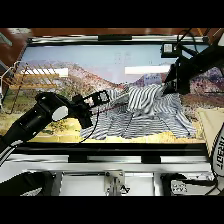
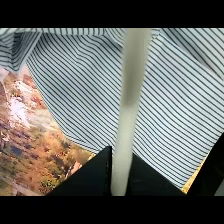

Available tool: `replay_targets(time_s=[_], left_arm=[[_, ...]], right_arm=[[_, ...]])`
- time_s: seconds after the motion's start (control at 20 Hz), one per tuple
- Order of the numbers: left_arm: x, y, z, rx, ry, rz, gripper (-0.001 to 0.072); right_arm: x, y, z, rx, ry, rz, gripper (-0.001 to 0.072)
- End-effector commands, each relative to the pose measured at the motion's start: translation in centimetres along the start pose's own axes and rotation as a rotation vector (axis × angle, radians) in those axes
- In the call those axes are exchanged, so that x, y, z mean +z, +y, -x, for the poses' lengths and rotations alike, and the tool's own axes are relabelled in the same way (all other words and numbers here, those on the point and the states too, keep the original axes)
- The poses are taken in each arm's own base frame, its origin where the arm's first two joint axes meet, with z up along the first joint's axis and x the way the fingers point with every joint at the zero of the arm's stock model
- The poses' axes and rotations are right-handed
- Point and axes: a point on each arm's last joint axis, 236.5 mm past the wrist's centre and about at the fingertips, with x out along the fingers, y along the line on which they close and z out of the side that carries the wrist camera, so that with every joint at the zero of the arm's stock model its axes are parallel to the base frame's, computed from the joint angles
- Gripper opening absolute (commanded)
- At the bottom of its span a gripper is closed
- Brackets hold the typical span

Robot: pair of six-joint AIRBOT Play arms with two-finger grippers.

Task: Fold the shirts.

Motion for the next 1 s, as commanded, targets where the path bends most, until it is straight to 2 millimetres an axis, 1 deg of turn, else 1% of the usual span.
replay_targets(time_s=[0.0,0.15,0.2,0.25,0.3,0.35,0.4,0.5,0.6,0.65,0.75,0.8,0.9,0.95], left_arm=[[0.8,0.8,0.0,0.025,-0.039,-0.001,0.0037],[1.0,1.7,0.1,0.029,-0.07,0.049,0.0037],[1.1,2.4,0.1,0.038,-0.089,0.074,0.0037],[1.2,3.3,0.2,0.052,-0.115,0.105,0.0037],[1.5,4.3,0.3,0.065,-0.145,0.14,0.0036],[1.2,5.2,0.3,0.077,-0.154,0.167,0.0037],[0.7,5.7,0.1,0.081,-0.144,0.18,0.0037],[-0.1,6.3,-0.4,0.083,-0.126,0.192,0.004],[-0.3,6.9,-0.7,0.1,-0.124,0.184,0.0048],[-0.2,7.5,-0.6,0.122,-0.134,0.182,0.0093],[0.0,8.8,-0.2,0.173,-0.147,0.162,0.0231],[0.0,9.5,0.1,0.197,-0.146,0.151,0.0237],[-0.1,11.1,1.0,0.244,-0.146,0.142,0.0381],[-0.1,12.0,1.6,0.267,-0.148,0.146,0.0414]], right_arm=[[-0.3,-0.2,-2.4,0.068,0.003,0.0,0.0554],[-0.7,-0.2,-3.6,0.11,0.006,0.008,0.0548],[-0.7,0.1,-4.0,0.126,0.007,0.012,0.0476],[-0.7,0.5,-4.6,0.146,0.01,0.012,0.0436],[-0.7,1.0,-5.3,0.173,0.015,0.014,0.0367],[-0.7,1.6,-5.7,0.198,0.02,0.015,0.0152],[-0.6,1.9,-5.8,0.208,0.021,0.018,0.007],[-0.5,1.8,-5.4,0.194,0.02,0.019,0.0069],[-0.5,1.8,-4.9,0.179,0.017,0.009,0.0068],[-0.4,1.8,-4.5,0.171,0.017,0.006,0.0067],[-0.1,2.0,-3.8,0.153,0.011,0.011,0.0067],[0.1,2.1,-3.5,0.146,0.008,0.014,0.0066],[0.4,2.3,-2.7,0.126,0.004,0.015,0.0066],[0.6,2.4,-2.3,0.117,0.002,0.016,0.0066]])
